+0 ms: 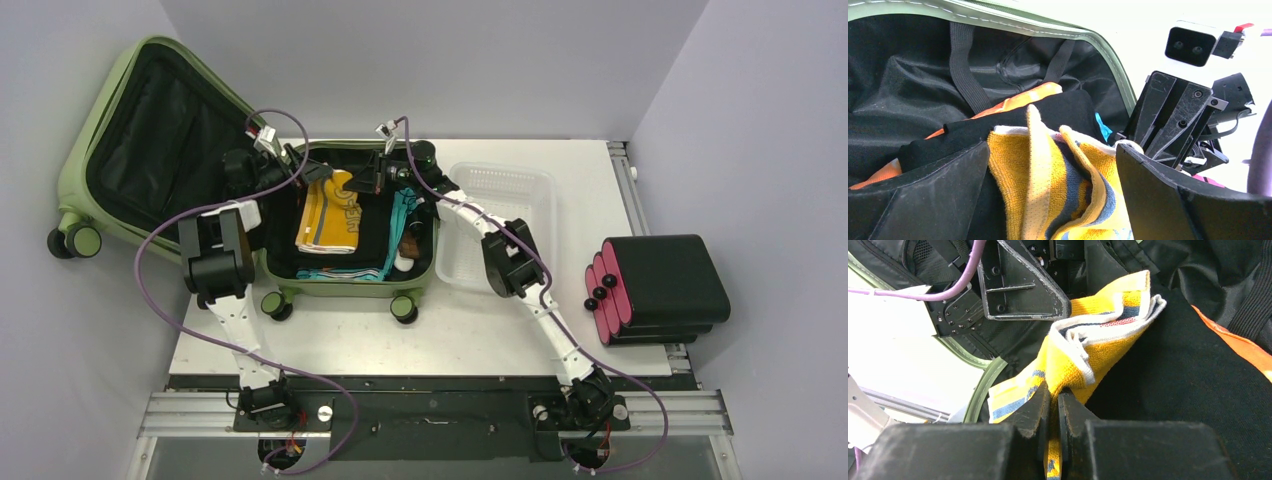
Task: Open, take out, and arrange the luggage
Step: Pick up the clothes from the luggage.
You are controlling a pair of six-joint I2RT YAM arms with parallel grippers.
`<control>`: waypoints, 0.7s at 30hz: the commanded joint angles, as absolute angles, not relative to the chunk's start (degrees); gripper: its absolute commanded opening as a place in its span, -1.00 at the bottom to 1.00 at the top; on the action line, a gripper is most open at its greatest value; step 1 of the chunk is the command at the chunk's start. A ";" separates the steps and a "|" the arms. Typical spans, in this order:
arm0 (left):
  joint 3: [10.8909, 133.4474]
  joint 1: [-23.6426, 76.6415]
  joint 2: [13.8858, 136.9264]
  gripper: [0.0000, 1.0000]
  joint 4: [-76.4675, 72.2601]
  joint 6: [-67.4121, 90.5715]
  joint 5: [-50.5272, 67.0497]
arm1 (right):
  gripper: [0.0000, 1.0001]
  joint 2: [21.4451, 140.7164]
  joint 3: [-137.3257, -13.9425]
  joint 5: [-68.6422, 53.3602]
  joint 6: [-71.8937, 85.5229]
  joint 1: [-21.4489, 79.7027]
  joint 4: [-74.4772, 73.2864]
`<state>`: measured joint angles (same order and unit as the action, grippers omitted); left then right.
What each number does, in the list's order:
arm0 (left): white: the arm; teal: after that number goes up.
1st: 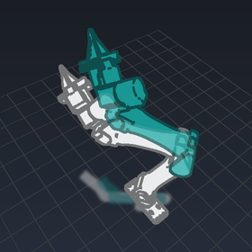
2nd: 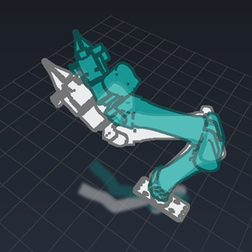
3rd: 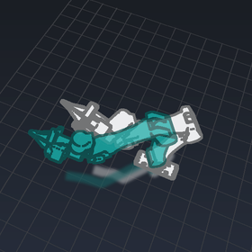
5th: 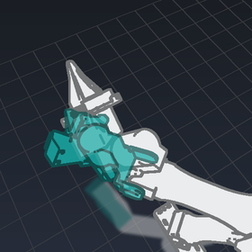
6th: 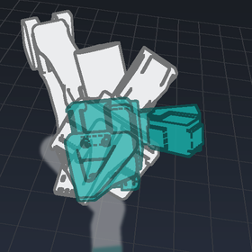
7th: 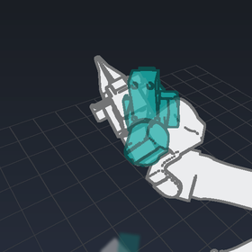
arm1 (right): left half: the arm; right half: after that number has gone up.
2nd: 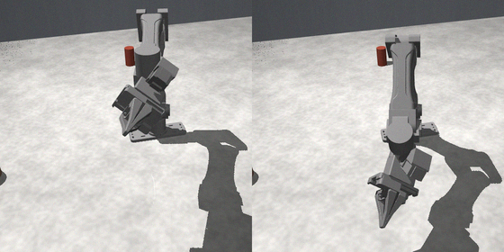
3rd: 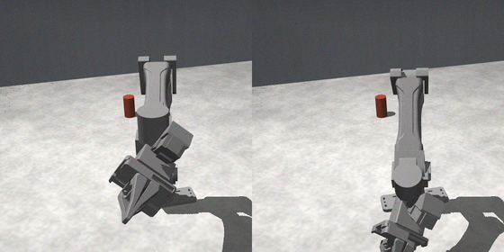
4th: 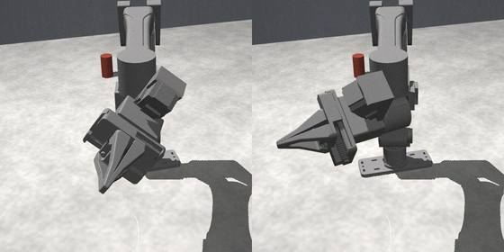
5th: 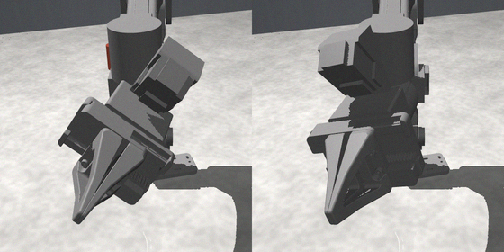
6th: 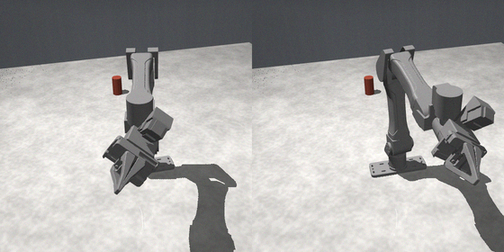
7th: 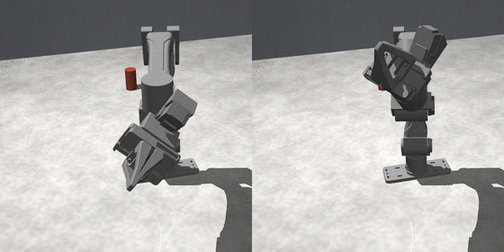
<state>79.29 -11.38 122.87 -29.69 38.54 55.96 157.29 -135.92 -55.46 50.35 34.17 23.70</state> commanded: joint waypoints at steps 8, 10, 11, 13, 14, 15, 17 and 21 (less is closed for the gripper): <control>76.95 -13.21 129.46 0.97 -53.94 57.69 64.86 | -1.00 150.68 -138.74 -57.89 42.55 32.99 20.30; 76.79 -13.13 130.72 0.82 -59.83 62.49 66.18 | -1.00 150.76 -139.16 -58.19 41.95 32.82 19.62; 76.85 -13.16 131.75 0.70 -63.63 64.16 66.62 | -1.00 150.76 -139.38 -58.32 41.69 32.80 19.39; 77.27 -12.85 133.19 0.59 -68.67 70.10 67.77 | -1.00 150.81 -139.78 -58.77 41.48 32.79 19.27; 77.46 -12.80 133.57 0.60 -69.63 70.82 68.38 | -1.00 150.75 -139.89 -58.97 41.48 32.78 19.21; 77.31 -12.65 133.81 0.85 -70.23 70.92 68.51 | -1.00 150.70 -140.13 -59.06 41.44 32.78 19.15; 76.86 -12.58 133.30 0.95 -66.75 67.54 68.44 | -1.00 150.54 -140.44 -59.44 41.35 32.71 19.16; 77.38 -12.35 129.90 0.92 -43.48 47.43 65.72 | -1.00 150.08 -141.04 -60.72 41.41 32.70 19.82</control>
